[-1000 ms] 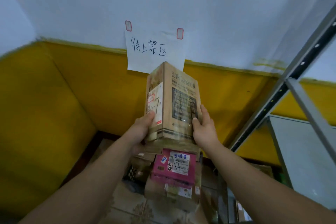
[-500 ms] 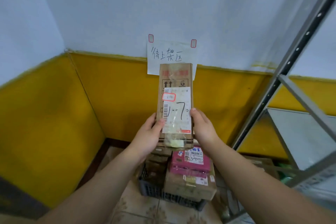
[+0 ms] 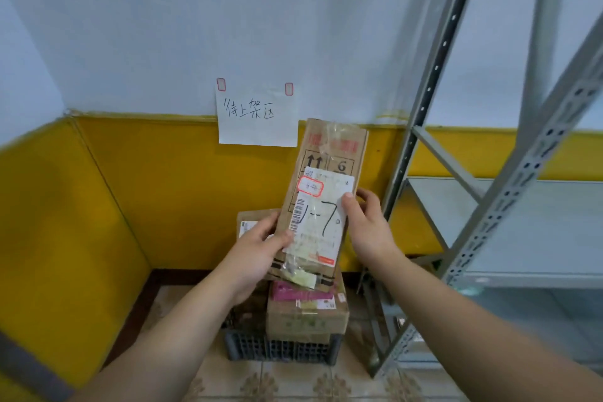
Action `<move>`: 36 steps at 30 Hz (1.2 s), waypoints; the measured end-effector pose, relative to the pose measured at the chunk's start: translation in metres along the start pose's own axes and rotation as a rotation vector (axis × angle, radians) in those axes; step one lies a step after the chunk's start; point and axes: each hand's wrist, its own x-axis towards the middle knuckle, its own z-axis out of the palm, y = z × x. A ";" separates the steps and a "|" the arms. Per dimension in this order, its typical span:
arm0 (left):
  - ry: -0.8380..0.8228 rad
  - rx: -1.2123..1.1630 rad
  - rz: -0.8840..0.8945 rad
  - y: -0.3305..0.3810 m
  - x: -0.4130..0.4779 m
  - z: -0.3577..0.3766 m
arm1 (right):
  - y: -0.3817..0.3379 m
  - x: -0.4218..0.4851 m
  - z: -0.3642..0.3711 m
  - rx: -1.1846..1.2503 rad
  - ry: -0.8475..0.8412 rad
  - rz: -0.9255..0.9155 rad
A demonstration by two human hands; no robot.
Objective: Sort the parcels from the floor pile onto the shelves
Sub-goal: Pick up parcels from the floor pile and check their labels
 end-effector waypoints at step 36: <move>-0.448 -0.028 -0.075 -0.018 -0.043 0.611 | 0.222 -0.200 -0.616 0.010 1.032 0.332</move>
